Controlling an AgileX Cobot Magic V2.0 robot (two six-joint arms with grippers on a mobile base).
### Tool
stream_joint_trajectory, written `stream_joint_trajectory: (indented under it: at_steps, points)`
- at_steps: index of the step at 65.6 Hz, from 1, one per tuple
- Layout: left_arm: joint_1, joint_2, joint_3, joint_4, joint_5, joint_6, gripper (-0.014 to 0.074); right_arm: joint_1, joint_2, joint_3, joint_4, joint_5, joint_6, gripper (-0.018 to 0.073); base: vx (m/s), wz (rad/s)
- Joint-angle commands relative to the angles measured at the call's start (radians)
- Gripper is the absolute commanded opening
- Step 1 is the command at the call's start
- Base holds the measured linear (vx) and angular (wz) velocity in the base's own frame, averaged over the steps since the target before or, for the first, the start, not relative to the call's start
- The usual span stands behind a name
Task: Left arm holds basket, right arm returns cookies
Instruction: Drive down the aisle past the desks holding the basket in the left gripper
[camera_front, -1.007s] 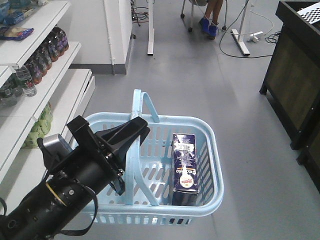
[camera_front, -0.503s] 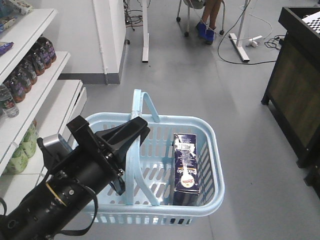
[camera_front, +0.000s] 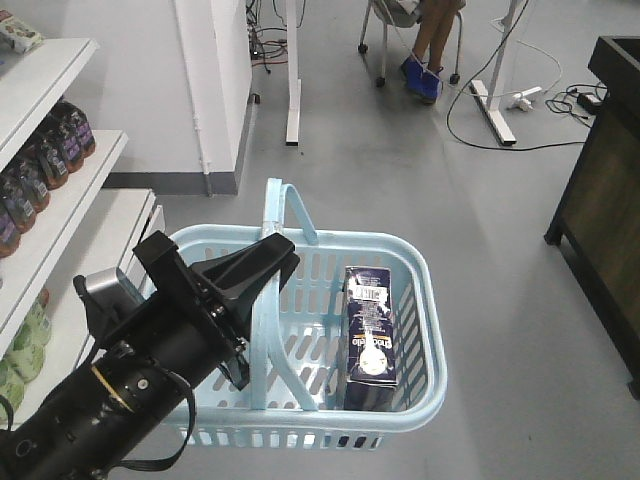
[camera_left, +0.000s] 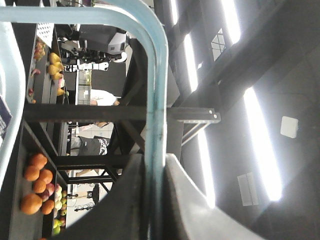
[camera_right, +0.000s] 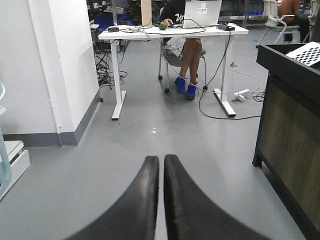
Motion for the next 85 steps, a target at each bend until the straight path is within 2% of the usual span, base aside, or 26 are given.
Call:
stream_joint_trajectory:
  at_steps: [1, 85]
  points:
    - [-0.006, -0.030, -0.031, 0.001, -0.132, -0.001, -0.0003, 0.001, -0.013, 0.017, -0.006, -0.071, -0.005, -0.0006, 0.45, 0.00]
    - [-0.006, -0.030, -0.031, 0.001, -0.132, -0.001, -0.0003, 0.001, -0.013, 0.017, -0.006, -0.071, -0.005, -0.0006, 0.43, 0.08]
